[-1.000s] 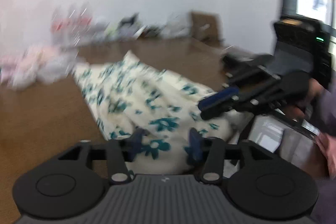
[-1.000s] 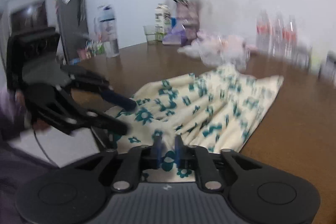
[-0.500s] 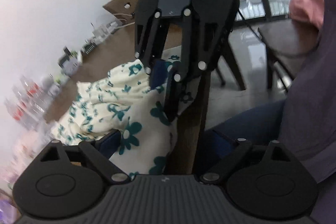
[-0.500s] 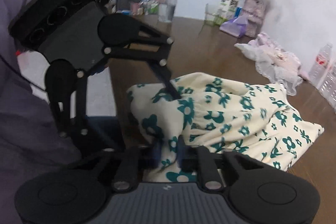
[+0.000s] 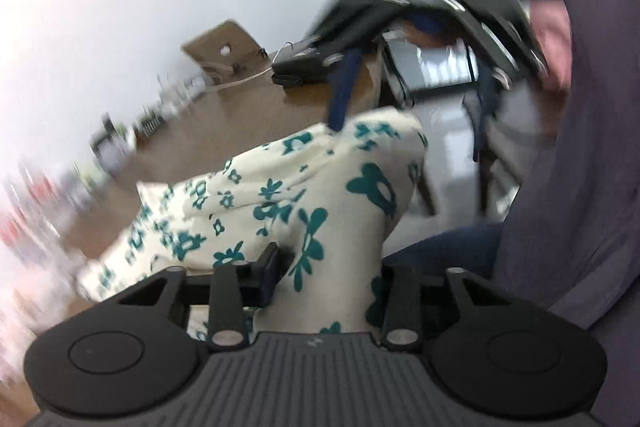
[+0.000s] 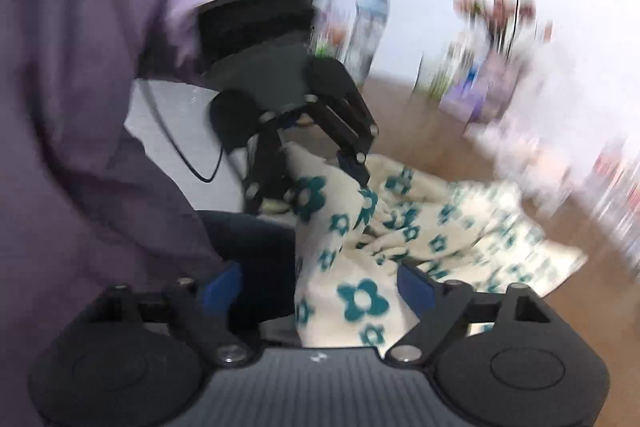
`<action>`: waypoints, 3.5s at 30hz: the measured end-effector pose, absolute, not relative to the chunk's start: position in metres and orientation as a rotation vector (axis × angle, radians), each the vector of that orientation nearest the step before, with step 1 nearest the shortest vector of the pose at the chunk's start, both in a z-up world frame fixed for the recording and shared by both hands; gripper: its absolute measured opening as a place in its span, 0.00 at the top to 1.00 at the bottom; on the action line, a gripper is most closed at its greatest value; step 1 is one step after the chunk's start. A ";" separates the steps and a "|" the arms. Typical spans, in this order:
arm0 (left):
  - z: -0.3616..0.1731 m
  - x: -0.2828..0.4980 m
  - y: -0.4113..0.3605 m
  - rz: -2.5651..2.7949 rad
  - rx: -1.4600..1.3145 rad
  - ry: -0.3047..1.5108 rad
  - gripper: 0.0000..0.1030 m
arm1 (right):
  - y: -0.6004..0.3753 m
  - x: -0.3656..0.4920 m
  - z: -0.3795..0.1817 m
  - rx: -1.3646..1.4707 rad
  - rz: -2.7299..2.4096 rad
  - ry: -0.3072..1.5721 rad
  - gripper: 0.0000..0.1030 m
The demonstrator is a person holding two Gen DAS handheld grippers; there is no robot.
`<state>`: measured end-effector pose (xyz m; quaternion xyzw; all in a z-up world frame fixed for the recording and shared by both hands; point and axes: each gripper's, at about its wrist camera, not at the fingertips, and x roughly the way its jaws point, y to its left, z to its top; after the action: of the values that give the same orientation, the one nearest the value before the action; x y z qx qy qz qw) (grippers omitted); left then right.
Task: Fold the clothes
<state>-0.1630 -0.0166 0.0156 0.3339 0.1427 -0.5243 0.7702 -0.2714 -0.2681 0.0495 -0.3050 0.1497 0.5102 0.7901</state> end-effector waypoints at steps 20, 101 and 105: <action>-0.002 -0.218 -0.002 -1.004 0.758 0.210 0.31 | -0.284 -0.230 0.044 -0.416 1.277 0.485 0.78; 0.050 -0.172 0.000 -0.490 0.001 0.396 0.44 | -0.233 -0.167 0.060 0.079 0.430 0.453 0.84; 0.042 -0.147 -0.008 -0.478 0.039 0.436 0.49 | -0.215 -0.164 0.060 0.019 0.386 0.426 0.88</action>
<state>-0.1470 -0.0079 0.0421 0.0193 0.2143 -0.2348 0.9479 -0.1643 -0.2147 0.0597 0.0092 0.2103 0.1905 0.9589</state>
